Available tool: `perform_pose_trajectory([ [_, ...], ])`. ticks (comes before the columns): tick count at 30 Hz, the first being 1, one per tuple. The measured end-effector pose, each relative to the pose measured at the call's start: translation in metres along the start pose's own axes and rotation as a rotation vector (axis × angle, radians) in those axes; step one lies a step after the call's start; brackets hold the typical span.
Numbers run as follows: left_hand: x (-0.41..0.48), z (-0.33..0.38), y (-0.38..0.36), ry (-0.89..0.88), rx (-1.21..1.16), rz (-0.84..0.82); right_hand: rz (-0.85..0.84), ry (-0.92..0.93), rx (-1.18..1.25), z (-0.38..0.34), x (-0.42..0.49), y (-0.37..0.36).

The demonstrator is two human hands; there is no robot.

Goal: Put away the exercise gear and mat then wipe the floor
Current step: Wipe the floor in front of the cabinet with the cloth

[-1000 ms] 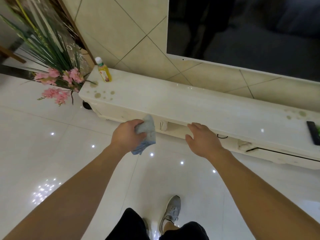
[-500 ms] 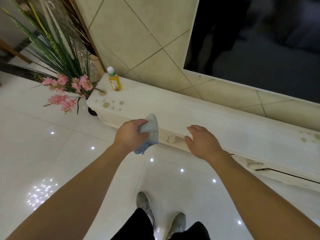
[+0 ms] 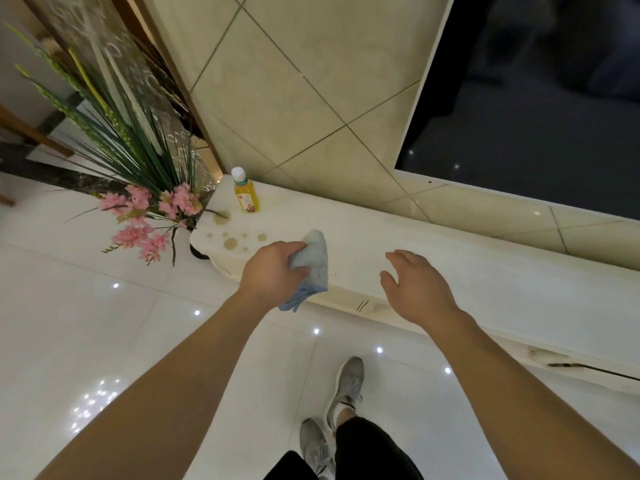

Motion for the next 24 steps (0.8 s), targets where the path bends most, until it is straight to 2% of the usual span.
perform_pose_trajectory([
  [13, 0.117, -0.011, 0.001, 0.032, 0.084, -0.013, -0.069, 0.001, -0.051, 0.011, 0.119, -0.002],
  [24, 0.165, -0.054, -0.004, 0.044, 0.068, -0.009, -0.089, -0.040, -0.042, 0.002, 0.179, -0.021],
])
Point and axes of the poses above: each hand's wrist, its own x-axis towards the middle knuckle, its own y-axis out of the back of the hand, z = x × y, the point moved 7 cm from there along x, towards the middle knuckle, and after that the axes turned 8 degrees about x, right-handed, at the moved point
